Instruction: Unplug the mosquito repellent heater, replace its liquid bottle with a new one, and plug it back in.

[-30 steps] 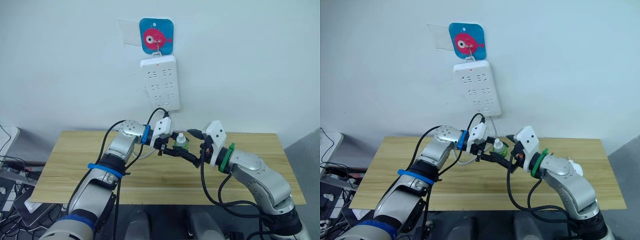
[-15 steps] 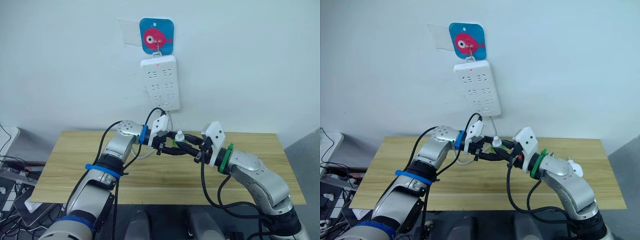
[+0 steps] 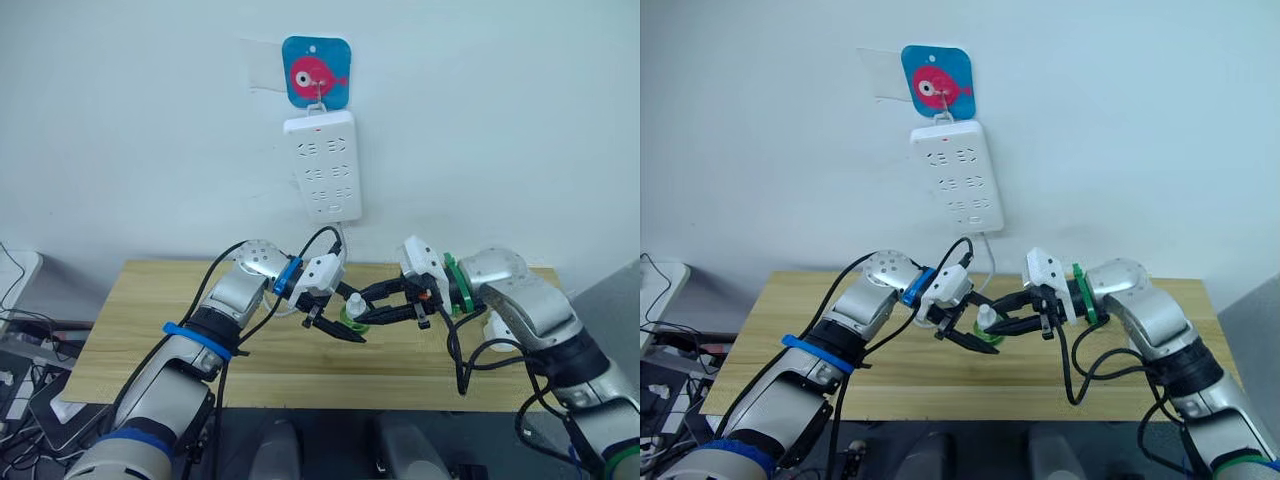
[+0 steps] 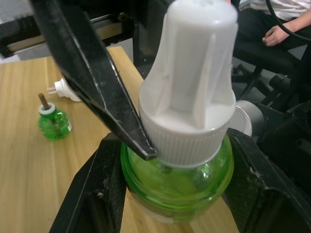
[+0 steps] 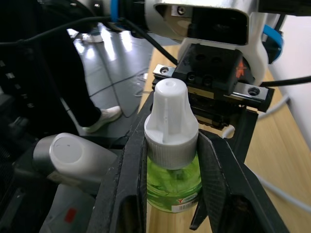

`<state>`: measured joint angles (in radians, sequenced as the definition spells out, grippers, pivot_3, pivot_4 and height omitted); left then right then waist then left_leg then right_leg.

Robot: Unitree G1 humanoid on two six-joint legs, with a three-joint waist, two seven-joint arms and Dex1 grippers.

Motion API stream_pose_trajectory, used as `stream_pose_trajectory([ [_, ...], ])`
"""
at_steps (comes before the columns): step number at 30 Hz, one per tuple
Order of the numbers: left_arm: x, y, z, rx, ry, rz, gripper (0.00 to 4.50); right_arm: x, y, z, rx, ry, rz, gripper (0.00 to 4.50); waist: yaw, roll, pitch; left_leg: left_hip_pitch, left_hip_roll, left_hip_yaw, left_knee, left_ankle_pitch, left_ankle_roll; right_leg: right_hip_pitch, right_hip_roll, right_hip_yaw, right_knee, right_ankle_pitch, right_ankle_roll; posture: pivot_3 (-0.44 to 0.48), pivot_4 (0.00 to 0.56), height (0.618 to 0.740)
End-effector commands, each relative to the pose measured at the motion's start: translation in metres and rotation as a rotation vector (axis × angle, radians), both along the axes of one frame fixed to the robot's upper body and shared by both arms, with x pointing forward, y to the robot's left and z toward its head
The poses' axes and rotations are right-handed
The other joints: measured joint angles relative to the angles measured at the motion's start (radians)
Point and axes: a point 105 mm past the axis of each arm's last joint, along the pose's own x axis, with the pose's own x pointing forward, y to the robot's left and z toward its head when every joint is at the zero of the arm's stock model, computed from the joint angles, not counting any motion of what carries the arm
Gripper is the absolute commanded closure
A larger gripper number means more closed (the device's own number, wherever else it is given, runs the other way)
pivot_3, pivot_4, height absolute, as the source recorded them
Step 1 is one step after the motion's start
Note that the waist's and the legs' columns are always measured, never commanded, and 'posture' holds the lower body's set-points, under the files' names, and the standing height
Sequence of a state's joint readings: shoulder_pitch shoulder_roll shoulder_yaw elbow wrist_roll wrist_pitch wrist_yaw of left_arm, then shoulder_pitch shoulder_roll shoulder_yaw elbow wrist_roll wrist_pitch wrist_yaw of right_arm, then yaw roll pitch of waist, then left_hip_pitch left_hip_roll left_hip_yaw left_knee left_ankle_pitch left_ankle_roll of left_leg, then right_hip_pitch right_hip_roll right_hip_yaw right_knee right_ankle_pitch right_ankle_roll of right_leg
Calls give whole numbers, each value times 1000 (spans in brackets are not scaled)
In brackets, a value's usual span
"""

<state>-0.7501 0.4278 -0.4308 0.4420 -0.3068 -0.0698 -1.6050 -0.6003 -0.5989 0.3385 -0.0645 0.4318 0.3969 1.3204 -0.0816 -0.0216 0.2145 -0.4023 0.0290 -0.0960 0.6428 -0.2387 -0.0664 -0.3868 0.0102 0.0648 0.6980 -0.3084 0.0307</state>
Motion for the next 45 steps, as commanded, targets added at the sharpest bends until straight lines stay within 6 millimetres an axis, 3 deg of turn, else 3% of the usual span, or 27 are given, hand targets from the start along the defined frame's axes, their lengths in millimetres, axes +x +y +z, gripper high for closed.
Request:
stream_pose_trajectory([
  [1,1,2,7,-13,-16,-5,2217,0,-12,4,4,20,18,3078,1,0,0,0,0,0,0,0,0,0,0,0,0,0,0,-23,143,740],
  [7,5,-2,6,-36,-20,18,2217,-10,-40,8,31,4,-161,1087,21,0,0,-1,-2,0,2,0,0,0,-3,-1,0,0,0,-33,149,740],
  [10,6,-4,6,-46,-17,27,2217,-19,-42,10,91,-34,-327,29,25,0,0,-2,-2,-1,2,0,0,-1,-2,-1,0,0,0,-39,153,740],
  [21,16,-9,7,-79,14,113,2217,-40,-5,4,279,-57,-840,29,19,1,0,-1,0,-1,1,0,0,-1,0,0,2,0,0,-71,161,740],
  [30,19,-18,8,-84,1,110,2217,-25,4,-9,280,-73,-902,29,15,0,-1,-1,-1,-1,1,0,0,0,0,0,2,0,0,-75,162,740],
  [33,18,-19,6,-83,2,110,2217,-25,4,-18,268,-94,-883,606,11,0,-1,-1,-1,-1,1,0,0,0,0,0,2,0,0,-73,164,740],
  [41,18,-14,3,-74,0,121,2217,-29,0,-29,268,-111,-868,3431,4,0,-1,-1,-1,-1,1,0,0,0,0,0,2,0,0,-63,165,740],
  [45,17,-14,3,-74,0,112,2217,-29,3,-29,286,-93,-791,3427,1,0,-1,-1,-1,-1,1,0,0,0,0,0,2,0,0,-67,171,740],
])
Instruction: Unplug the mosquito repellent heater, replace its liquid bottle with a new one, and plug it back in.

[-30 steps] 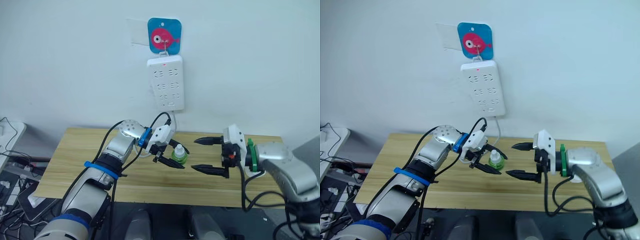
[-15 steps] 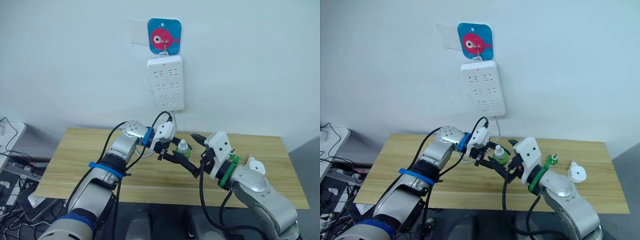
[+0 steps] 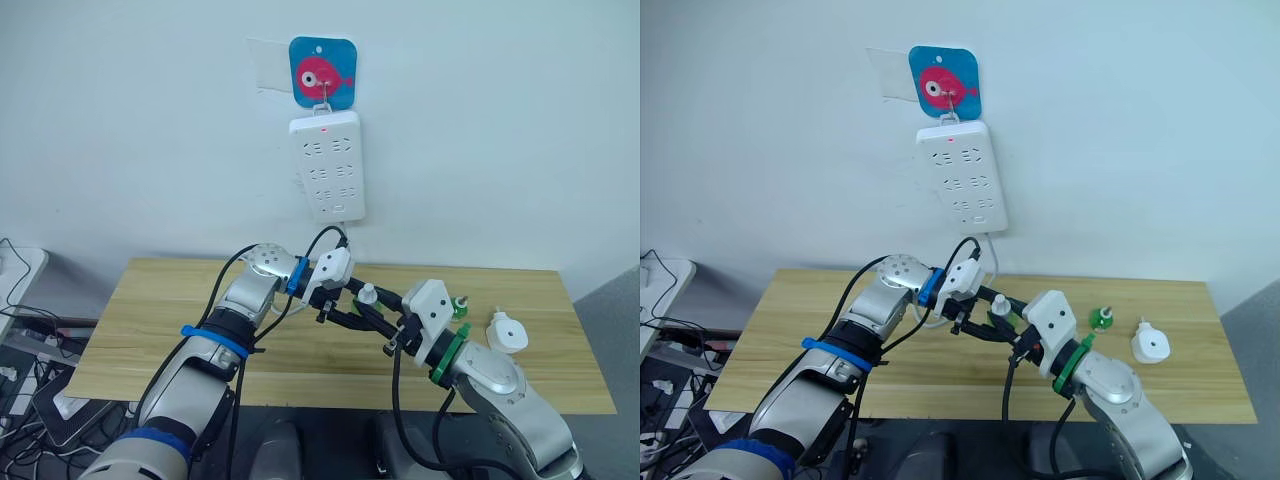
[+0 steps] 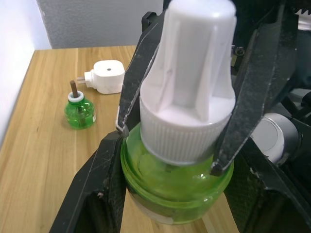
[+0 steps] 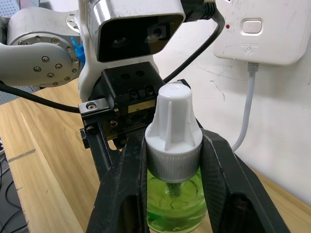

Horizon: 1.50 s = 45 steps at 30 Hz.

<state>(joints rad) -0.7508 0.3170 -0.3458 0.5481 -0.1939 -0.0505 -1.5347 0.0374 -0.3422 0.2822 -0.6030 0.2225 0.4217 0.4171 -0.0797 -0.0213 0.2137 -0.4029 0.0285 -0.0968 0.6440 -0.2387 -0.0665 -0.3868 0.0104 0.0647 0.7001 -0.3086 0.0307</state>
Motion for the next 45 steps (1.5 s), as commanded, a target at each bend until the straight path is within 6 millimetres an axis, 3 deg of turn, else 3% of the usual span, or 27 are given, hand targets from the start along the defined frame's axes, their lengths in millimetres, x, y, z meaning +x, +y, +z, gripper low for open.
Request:
stream_pose_trajectory([
  [1,-1,-1,14,-45,-46,-28,2217,-2,2,-1,-8,-3,128,3427,-2,0,0,0,0,0,0,0,0,0,0,0,0,0,0,-74,172,740],
  [6,-9,2,12,-22,-46,-103,2217,-11,2,2,-109,7,567,3427,-4,0,0,1,0,1,0,0,0,1,0,0,0,0,0,-65,173,740],
  [9,-11,3,11,-5,-69,-127,2217,11,-3,16,-180,0,734,3427,-10,0,0,2,0,0,0,0,0,2,1,0,0,0,0,-47,176,740],
  [13,-11,1,15,-14,-67,-132,2217,38,-5,27,-229,4,820,3427,-6,0,1,2,1,0,0,0,0,2,1,0,0,0,0,-22,178,740],
  [16,-11,1,16,-18,-62,-126,2217,46,-11,31,-241,23,839,2387,0,1,1,2,1,0,0,0,0,2,1,-1,-1,0,0,-19,182,740],
  [23,-2,2,17,-41,-57,-65,2217,34,-42,40,-225,25,725,32,27,1,1,0,-2,0,1,0,0,1,-3,-1,-1,0,0,-30,183,740],
  [28,2,-1,18,-67,-48,-29,2217,18,-54,42,-184,6,507,32,24,1,1,0,-1,0,1,0,0,2,-2,-1,-1,0,0,-59,178,740],
  [35,7,-5,21,-92,-41,12,2217,3,-19,46,-83,-68,315,32,-1,1,1,2,0,0,1,0,0,1,0,0,2,0,0,-74,170,740],
  [40,8,-6,23,-90,-46,11,2217,15,-5,44,-43,-68,209,32,-4,1,1,2,0,0,1,0,0,1,0,0,2,0,0,-75,166,740],
  [45,8,-10,24,-91,-53,2,2217,35,-10,37,-104,-83,104,32,-4,1,0,2,0,0,1,0,0,1,0,0,2,0,0,-83,150,740],
])
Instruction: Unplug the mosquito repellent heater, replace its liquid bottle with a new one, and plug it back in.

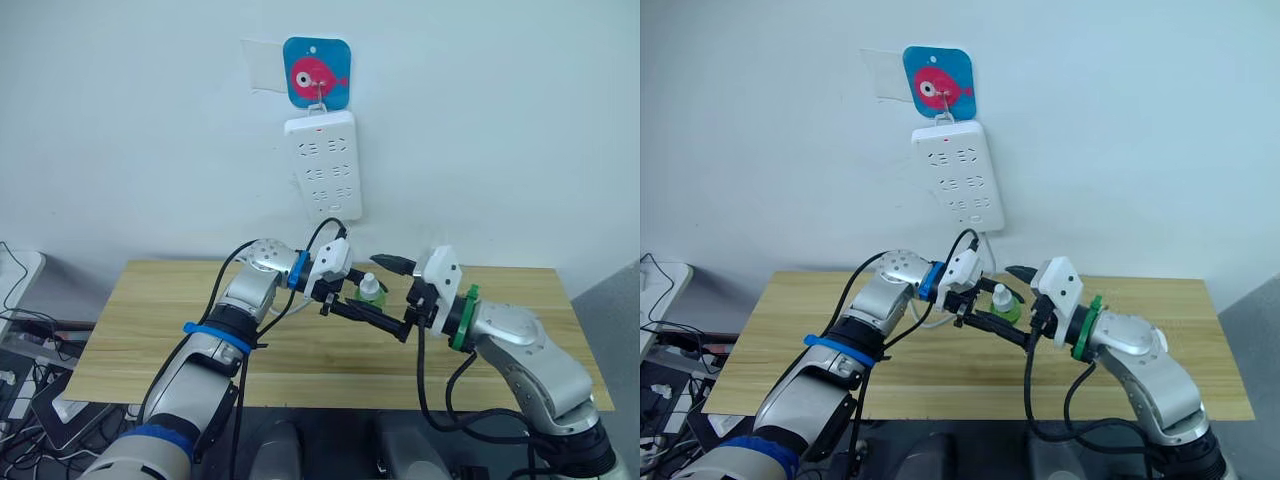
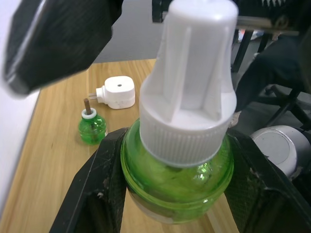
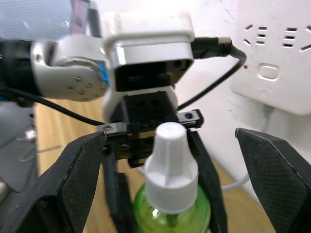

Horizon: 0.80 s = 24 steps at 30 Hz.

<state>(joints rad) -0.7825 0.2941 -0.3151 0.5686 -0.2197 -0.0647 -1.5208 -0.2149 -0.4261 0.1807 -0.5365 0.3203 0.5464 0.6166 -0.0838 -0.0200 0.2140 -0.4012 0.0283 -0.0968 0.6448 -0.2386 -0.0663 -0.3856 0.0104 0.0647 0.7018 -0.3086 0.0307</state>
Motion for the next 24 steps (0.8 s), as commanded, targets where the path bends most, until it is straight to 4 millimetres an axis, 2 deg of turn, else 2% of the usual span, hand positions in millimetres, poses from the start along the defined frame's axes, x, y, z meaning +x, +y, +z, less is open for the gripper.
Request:
stream_pose_trajectory([
  [1,2,-5,10,-27,-30,-11,2217,14,-8,3,-26,-47,-82,32,0,0,0,0,0,0,0,0,0,0,0,0,0,0,0,-84,150,740],
  [6,1,-5,8,-28,-29,-14,2217,14,-31,7,-44,-48,-133,32,0,0,0,-1,0,0,0,0,0,-1,0,0,0,0,0,-88,147,740],
  [14,1,-5,7,-35,-28,-10,2217,-12,-61,19,-76,-19,-114,32,-1,0,-1,-1,0,0,0,0,0,0,0,0,0,0,0,-100,143,740],
  [16,2,-5,8,-36,-28,-11,2217,-16,-59,21,-71,-5,-81,32,-1,0,-1,-1,-1,1,0,0,0,0,0,0,0,0,0,-100,143,740],
  [19,2,-6,8,-33,-33,-16,2217,-22,-44,20,-42,19,-7,32,-8,1,-1,0,1,1,0,0,0,0,1,1,0,0,0,-105,141,740],
  [24,3,-6,7,-31,-37,-17,2217,-17,-18,14,-23,20,47,32,-13,1,-2,0,1,1,0,0,0,0,1,1,0,0,0,-103,142,740],
])
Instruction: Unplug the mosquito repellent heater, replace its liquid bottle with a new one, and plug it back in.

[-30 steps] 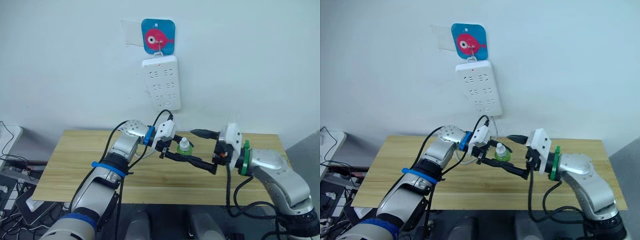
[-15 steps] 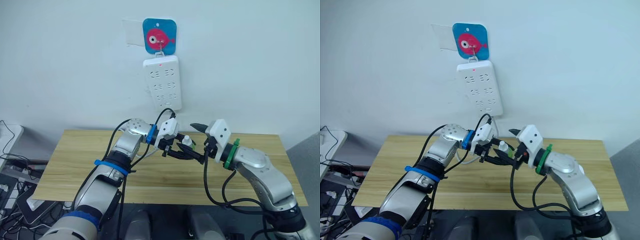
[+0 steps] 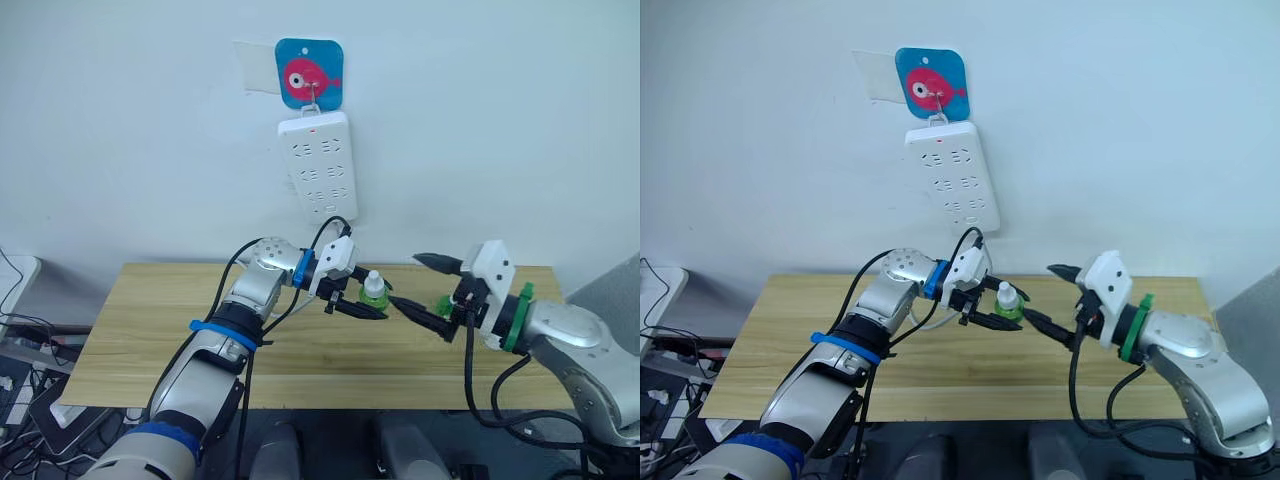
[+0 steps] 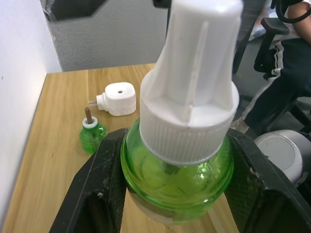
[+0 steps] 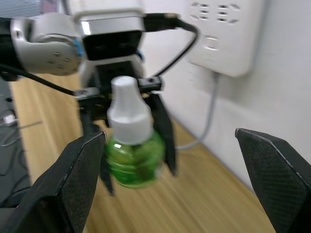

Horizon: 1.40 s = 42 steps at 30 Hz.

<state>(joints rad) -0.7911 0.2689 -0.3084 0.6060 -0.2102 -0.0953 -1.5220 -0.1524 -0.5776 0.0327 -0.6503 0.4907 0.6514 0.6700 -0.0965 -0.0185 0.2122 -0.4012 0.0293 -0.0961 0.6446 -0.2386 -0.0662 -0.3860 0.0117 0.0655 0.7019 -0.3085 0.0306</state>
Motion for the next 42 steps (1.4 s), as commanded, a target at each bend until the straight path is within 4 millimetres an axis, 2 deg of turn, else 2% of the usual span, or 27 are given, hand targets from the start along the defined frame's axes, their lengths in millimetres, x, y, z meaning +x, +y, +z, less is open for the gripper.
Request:
stream_pose_trajectory([
  [1,2,-2,9,-18,-34,-12,2217,5,18,2,13,-39,28,32,0,0,0,0,0,0,0,0,0,0,0,0,0,0,0,-100,140,740],
  [4,2,-2,10,-16,-36,-14,2217,19,23,-1,3,-59,-12,32,0,0,0,0,0,0,0,0,0,0,0,0,0,0,0,-94,142,740],
  [7,1,-1,9,-13,-38,-13,2217,29,18,0,12,-78,-69,32,4,0,0,0,0,0,0,0,0,0,-1,0,0,0,0,-95,140,740],
  [11,0,-1,7,-11,-37,-14,2217,34,15,1,12,-90,-98,32,6,0,0,0,-1,0,0,0,0,0,-1,0,0,0,0,-100,141,740],
  [15,0,-2,8,-12,-42,-22,2217,32,-4,4,-14,-103,-142,32,7,0,0,0,-1,0,0,0,0,0,-1,0,0,0,0,-100,141,740],
  [18,1,-1,10,-14,-42,-20,2217,18,-29,11,-25,-87,-173,32,12,0,0,-1,-1,-1,0,0,0,0,-1,-1,0,0,0,-114,142,740],
  [22,2,-2,9,-13,-43,-19,2217,-1,-35,14,-30,-47,-129,32,9,0,-1,-1,-2,1,1,0,0,0,-2,0,0,0,0,-128,145,740],
  [26,3,-4,10,-14,-47,-24,2217,-12,-29,11,-20,8,-57,32,-3,0,-1,0,0,0,0,0,0,0,0,0,0,0,0,-130,149,740],
  [29,4,-4,10,-12,-48,-26,2217,-16,-15,16,45,42,-3,32,-9,0,-1,0,0,1,0,0,0,0,0,1,0,0,0,-128,151,740],
  [33,3,-2,9,1,-61,-34,2217,-11,8,25,107,40,28,32,-17,0,-1,1,0,0,0,0,0,0,0,1,1,0,0,-125,153,740],
  [39,3,-2,9,5,-68,-40,2217,1,24,18,86,44,22,32,-15,0,-1,0,0,0,0,0,0,0,0,0,1,0,0,-109,160,740],
  [42,1,-3,9,4,-72,-49,2217,4,26,15,71,44,25,933,-13,0,-1,0,0,0,0,0,0,0,0,0,1,0,0,-107,163,740],
])
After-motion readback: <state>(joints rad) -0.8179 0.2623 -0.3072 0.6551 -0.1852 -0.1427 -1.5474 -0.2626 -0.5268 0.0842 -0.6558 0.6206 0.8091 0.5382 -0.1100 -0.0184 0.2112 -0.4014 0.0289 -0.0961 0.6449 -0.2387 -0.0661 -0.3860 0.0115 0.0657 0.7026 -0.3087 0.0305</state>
